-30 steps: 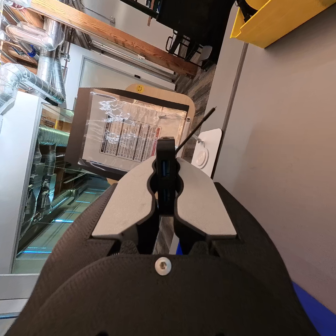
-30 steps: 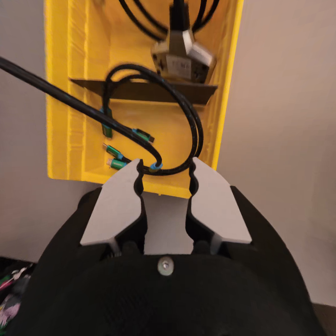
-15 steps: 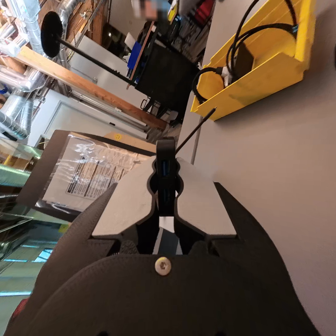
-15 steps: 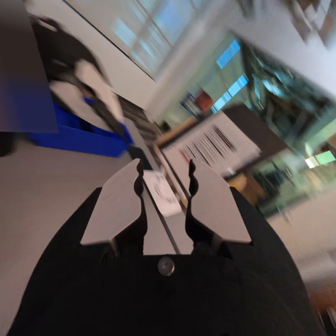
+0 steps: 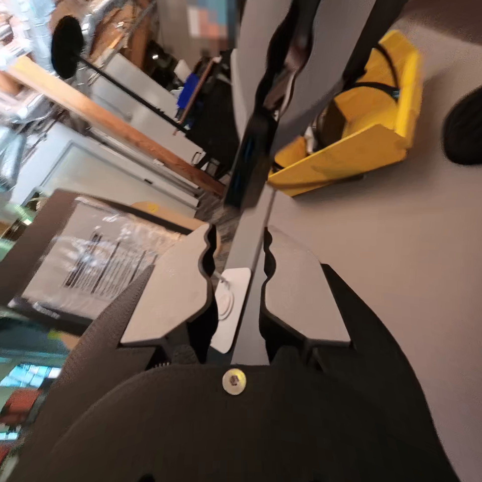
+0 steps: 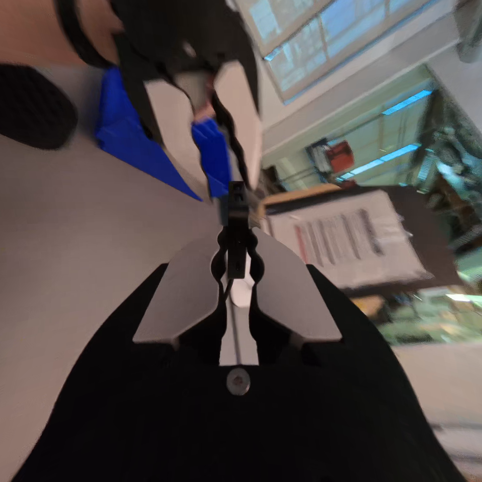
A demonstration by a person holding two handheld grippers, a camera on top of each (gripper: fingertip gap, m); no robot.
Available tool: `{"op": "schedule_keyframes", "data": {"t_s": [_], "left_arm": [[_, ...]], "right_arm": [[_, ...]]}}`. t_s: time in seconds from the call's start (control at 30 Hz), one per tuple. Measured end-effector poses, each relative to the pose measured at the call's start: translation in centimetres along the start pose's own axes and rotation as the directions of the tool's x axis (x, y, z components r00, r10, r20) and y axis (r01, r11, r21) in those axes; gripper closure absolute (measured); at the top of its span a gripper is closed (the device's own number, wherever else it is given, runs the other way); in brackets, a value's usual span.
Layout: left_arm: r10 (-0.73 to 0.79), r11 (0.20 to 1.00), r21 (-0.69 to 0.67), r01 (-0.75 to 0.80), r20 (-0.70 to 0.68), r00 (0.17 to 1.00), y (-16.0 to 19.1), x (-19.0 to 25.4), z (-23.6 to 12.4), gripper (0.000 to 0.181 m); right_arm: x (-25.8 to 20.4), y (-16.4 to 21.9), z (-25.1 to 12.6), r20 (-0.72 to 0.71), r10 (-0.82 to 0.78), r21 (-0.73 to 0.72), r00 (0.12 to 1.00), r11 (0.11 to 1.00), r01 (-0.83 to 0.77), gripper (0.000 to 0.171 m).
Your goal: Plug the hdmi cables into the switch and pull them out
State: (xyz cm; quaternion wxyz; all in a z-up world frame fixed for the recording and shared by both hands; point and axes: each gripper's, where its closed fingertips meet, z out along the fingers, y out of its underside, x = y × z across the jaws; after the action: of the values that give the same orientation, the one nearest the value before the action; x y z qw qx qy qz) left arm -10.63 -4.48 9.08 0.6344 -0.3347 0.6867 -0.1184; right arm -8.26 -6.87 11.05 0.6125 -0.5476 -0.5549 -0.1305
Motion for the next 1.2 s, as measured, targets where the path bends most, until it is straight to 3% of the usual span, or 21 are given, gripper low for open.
{"op": "schedule_keyframes", "data": {"t_s": [0.1,0.27,0.33,0.47,0.57,0.67,0.77,0.83,0.9,1.1,1.2], "left_arm": [[-0.086,0.996,0.027,0.084,0.081,0.993,0.3,-2.7,-1.7,0.150],[-0.105,0.994,-0.032,0.107,0.053,0.993,2.0,-2.9,-2.2,0.156],[-0.083,0.994,-0.070,0.086,0.042,0.996,2.6,-2.5,-1.8,0.156],[-0.071,0.992,-0.099,0.072,0.012,0.997,3.1,-1.6,-0.8,0.158],[-0.066,0.990,-0.127,0.065,-0.001,0.998,3.7,-1.3,-0.3,0.158],[-0.068,0.987,-0.149,0.065,-0.014,0.998,4.3,-1.0,0.1,0.158],[-0.062,0.985,-0.165,0.057,-0.020,0.998,4.7,-0.8,0.1,0.159],[-0.061,0.983,-0.173,0.056,-0.024,0.998,4.9,-0.8,0.2,0.159],[-0.061,0.982,-0.181,0.055,-0.028,0.998,5.1,-0.7,0.3,0.160],[-0.042,0.976,-0.215,0.031,-0.048,0.998,5.7,-0.2,0.5,0.161],[-0.034,0.975,-0.220,0.022,-0.052,0.998,5.7,0.0,0.6,0.162]], "right_arm": [[6.6,4.5,-6.1,-0.303,-0.015,-0.070,0.953,0.998,-0.007,0.156],[12.0,14.6,-14.6,-0.569,-0.138,-0.231,0.811,0.973,0.003,0.157],[12.9,15.7,-16.1,-0.638,-0.109,-0.164,0.763,0.986,0.004,0.157],[14.7,14.0,-17.7,-0.711,0.115,0.139,0.693,0.990,-0.021,0.157],[15.6,15.6,-17.2,-0.749,0.136,0.134,0.648,0.990,-0.052,0.157],[14.6,18.6,-14.2,-0.657,0.118,0.037,0.744,0.991,-0.125,0.157],[11.9,25.0,-11.2,-0.507,0.025,-0.263,0.861,0.947,-0.182,0.157],[9.5,27.9,-9.6,-0.365,0.032,-0.388,0.930,0.903,-0.183,0.156],[7.8,29.8,-8.6,-0.273,0.032,-0.469,0.961,0.868,-0.162,0.156],[0.9,35.3,-8.1,-0.020,0.269,-0.687,0.963,0.696,-0.209,0.156],[3.2,36.2,-8.0,-0.136,0.117,-0.686,0.984,0.705,-0.179,0.154]]}}
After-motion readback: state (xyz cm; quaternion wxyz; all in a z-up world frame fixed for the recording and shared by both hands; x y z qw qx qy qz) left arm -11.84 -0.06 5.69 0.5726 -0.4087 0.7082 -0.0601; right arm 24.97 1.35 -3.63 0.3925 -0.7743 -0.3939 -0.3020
